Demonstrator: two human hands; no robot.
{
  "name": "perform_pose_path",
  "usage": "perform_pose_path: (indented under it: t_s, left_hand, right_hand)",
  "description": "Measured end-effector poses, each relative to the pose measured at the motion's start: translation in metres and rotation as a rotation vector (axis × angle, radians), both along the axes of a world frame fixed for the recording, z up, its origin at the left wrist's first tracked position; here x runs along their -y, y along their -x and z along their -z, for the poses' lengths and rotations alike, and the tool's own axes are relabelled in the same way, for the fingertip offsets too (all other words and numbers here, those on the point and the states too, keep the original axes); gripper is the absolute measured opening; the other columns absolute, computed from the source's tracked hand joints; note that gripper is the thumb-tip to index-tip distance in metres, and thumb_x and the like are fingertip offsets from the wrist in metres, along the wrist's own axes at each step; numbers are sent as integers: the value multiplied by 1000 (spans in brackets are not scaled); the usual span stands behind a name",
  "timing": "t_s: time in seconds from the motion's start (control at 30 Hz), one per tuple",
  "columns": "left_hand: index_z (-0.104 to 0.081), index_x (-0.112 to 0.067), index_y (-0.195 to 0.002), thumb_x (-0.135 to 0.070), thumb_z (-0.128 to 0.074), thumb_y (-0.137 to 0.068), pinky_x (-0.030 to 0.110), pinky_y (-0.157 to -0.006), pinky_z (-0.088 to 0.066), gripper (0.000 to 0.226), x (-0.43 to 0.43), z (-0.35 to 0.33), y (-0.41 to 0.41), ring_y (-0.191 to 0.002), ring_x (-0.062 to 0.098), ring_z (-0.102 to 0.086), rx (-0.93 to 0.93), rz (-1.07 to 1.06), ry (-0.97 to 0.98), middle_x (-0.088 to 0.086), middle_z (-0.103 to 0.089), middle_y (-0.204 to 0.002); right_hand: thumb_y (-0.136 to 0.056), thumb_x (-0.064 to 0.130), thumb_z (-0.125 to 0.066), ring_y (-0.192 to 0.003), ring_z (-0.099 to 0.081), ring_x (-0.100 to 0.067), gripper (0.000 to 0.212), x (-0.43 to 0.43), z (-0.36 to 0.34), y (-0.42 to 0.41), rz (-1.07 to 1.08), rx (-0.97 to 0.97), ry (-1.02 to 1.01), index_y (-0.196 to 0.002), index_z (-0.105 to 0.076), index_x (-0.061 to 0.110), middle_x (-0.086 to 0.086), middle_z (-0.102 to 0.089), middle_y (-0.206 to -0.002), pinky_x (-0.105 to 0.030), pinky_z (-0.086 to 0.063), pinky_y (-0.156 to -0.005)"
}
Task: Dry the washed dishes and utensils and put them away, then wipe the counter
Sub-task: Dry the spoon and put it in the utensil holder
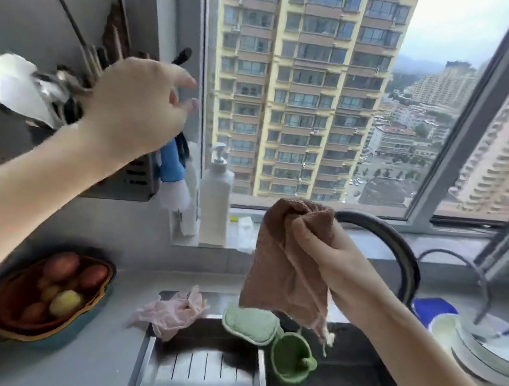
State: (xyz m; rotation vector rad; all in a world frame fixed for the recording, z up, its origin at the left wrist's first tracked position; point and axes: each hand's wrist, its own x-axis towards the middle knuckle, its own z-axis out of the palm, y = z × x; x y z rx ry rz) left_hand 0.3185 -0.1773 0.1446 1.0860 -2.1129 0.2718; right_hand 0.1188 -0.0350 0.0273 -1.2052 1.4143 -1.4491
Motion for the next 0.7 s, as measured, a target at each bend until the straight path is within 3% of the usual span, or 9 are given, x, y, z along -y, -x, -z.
perform_pose_path:
  t_s: [0.1, 0.23, 0.37, 0.47, 0.53, 0.6, 0.7]
  left_hand:
    - [-63, -26, -119, -36, -57, -89, 29, -77, -45, 32, -58, 22, 66, -82, 16, -62, 79, 289, -170, -3, -69, -94]
    - [-62, -35, -116, -38, -58, -87, 23, -73, -44, 29, -115, 43, 160, -76, 4, -60, 130, 546, -421, -13, -65, -89]
    - [-68, -29, -104, -34, -59, -88, 22, -71, -48, 19, -156, 67, 265, -73, 7, -61, 123, 693, -553, -9, -65, -82]
    - [-69, -14, -96, -24, -57, -92, 19, -57, -54, 16, -187, 98, 353, -57, 6, -63, 103, 791, -902, 0, -68, -75]
    - [-66, -4, -95, -16, -56, -92, 16, -48, -53, 15, -202, 123, 412, -46, 7, -62, 8, 770, -1263, 8, -68, -69]
    - [-64, -5, -85, -11, -56, -91, 15, -41, -46, 12, -208, 150, 468, -37, 6, -57, -83, 658, -1470, 4, -65, -54]
    - [-59, -8, -66, -6, -55, -85, 17, -43, -37, 20, -199, 195, 540, -39, 12, -50, -73, 493, -1375, 3, -57, -49]
  right_hand:
    - [-70, 48, -58, -83, -68, -10, 46, -56, 7, 48, 93, 107, -28, -109, -62, 23, 5, -73, -86, -25, -55, -73]
    - [-67, 60, -52, -86, -67, -16, 60, -129, 14, 120, 260, 150, -35, -115, -59, 25, -1, -72, -95, -34, -54, -79]
    - [-81, 55, -45, -77, -68, -15, 49, -186, 29, 201, 515, 207, -82, -117, -59, 23, -8, -70, -96, -25, -55, -62]
    - [-94, 45, -42, -64, -67, -12, 36, -218, 44, 265, 682, 202, -99, -114, -57, 19, -6, -70, -86, -22, -52, -54]
    - [-93, 49, -42, -69, -64, -16, 39, -236, 55, 305, 744, 178, -126, -118, -54, 20, -9, -67, -94, -26, -51, -58]
    - [-86, 56, -44, -74, -62, -17, 43, -251, 66, 340, 773, 145, -165, -115, -53, 25, -10, -64, -101, -26, -51, -59]
    - [-87, 55, -43, -88, -61, -21, 39, -269, 79, 382, 807, 103, -169, -108, -54, 24, -9, -64, -105, -34, -49, -77]
